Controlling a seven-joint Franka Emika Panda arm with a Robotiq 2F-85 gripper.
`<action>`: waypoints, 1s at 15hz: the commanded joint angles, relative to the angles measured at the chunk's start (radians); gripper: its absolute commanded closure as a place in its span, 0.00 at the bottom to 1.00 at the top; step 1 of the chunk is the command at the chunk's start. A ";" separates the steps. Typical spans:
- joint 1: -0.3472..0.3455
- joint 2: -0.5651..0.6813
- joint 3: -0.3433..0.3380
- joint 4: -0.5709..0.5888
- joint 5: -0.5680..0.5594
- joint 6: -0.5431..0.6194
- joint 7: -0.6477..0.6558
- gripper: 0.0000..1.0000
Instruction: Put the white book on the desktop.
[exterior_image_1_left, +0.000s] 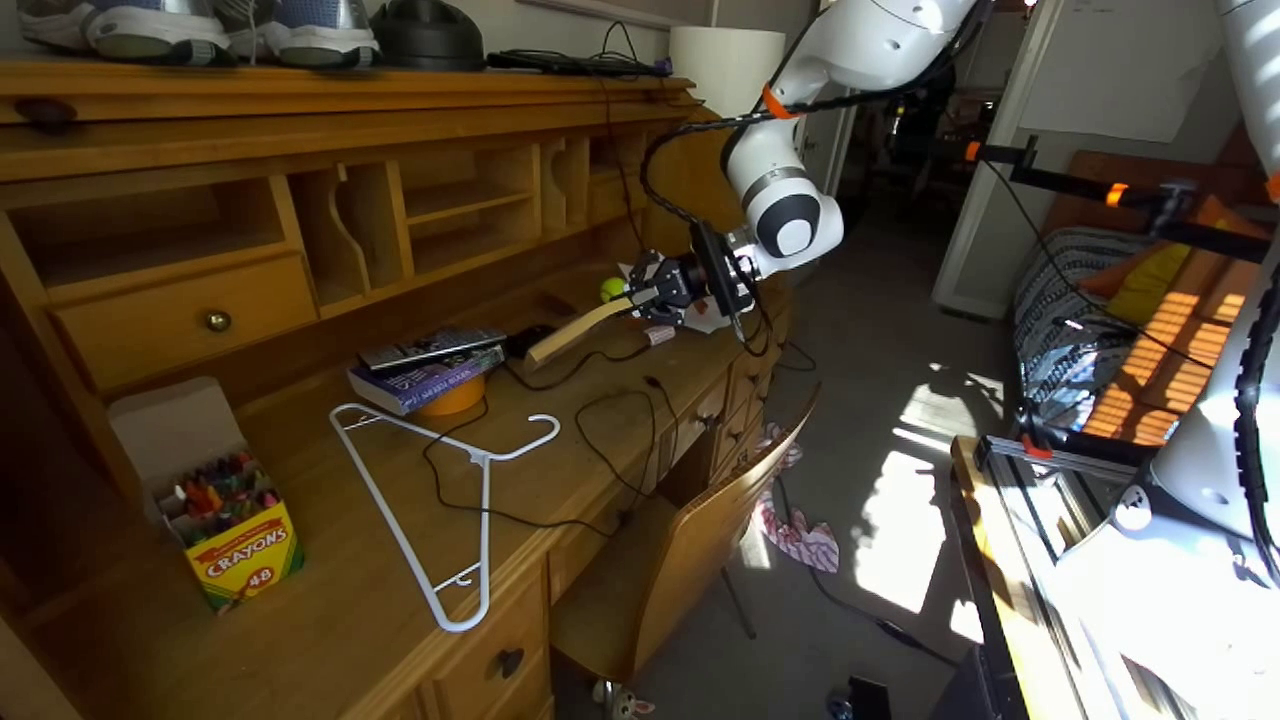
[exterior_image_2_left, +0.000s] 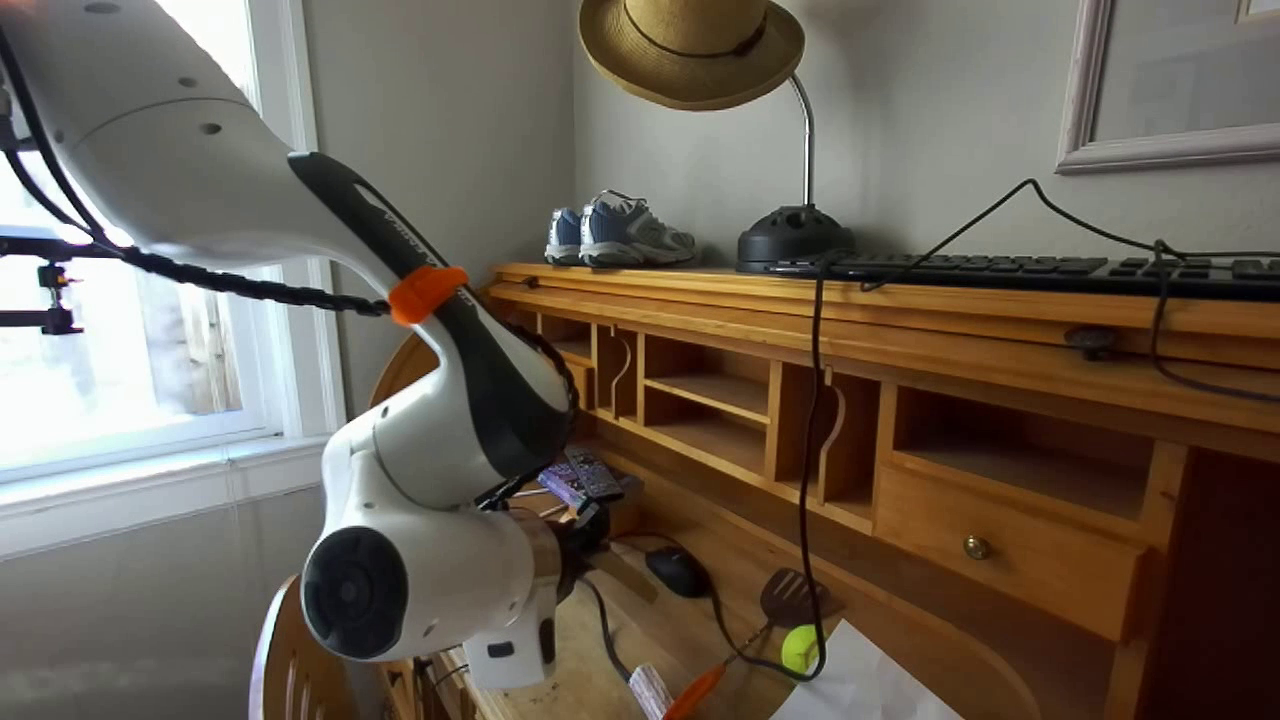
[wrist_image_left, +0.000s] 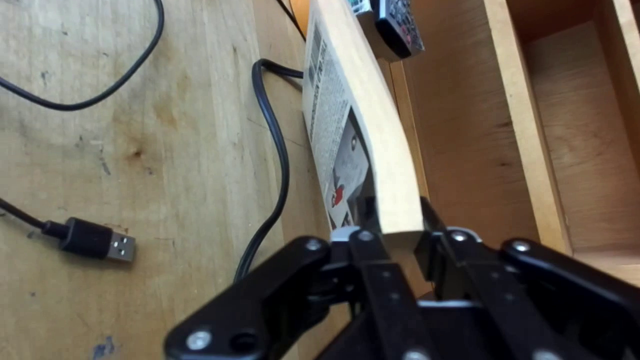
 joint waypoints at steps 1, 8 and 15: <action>0.025 -0.022 -0.018 -0.032 0.022 0.049 -0.014 0.94; 0.100 -0.090 -0.030 -0.110 -0.125 0.203 0.009 0.52; 0.155 -0.198 -0.019 -0.204 -0.331 0.389 0.049 0.02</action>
